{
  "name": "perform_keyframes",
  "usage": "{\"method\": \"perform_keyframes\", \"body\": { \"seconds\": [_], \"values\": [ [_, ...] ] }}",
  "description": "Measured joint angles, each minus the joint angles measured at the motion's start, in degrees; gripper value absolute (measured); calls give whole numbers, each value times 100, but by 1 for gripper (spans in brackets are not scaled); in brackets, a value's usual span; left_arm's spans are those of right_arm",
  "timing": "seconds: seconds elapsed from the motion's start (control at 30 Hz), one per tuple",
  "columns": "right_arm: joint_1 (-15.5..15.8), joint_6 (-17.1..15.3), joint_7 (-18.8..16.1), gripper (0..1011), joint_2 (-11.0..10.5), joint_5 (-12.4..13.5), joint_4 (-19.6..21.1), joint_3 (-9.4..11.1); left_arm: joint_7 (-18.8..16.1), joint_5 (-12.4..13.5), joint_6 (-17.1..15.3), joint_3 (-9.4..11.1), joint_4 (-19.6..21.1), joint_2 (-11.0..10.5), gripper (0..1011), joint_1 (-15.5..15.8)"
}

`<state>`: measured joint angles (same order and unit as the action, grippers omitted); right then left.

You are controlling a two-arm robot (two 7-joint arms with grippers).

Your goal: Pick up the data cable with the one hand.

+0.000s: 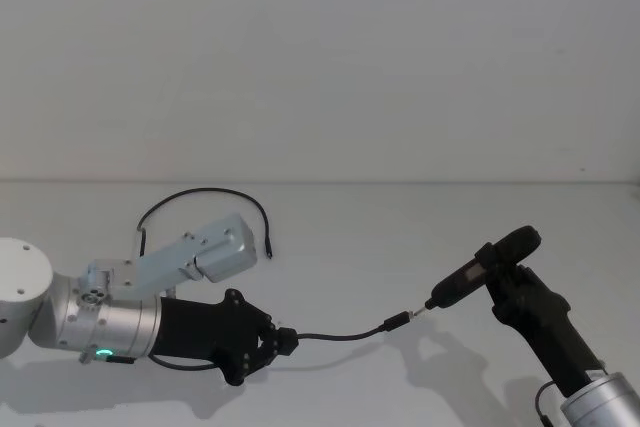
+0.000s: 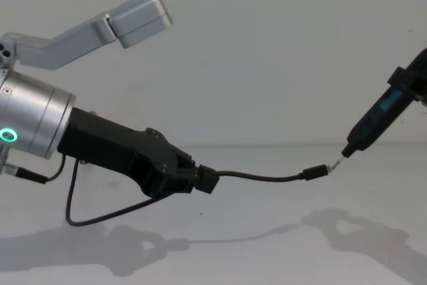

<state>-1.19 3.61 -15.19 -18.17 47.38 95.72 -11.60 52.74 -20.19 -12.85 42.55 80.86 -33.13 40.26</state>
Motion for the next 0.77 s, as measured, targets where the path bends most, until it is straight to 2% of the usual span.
{"method": "perform_keyframes", "body": {
  "seconds": [0.77],
  "values": [
    [0,-1,8,263,7,26,-14,3,0,0,0,0,0,0,41,0]
  ]
}}
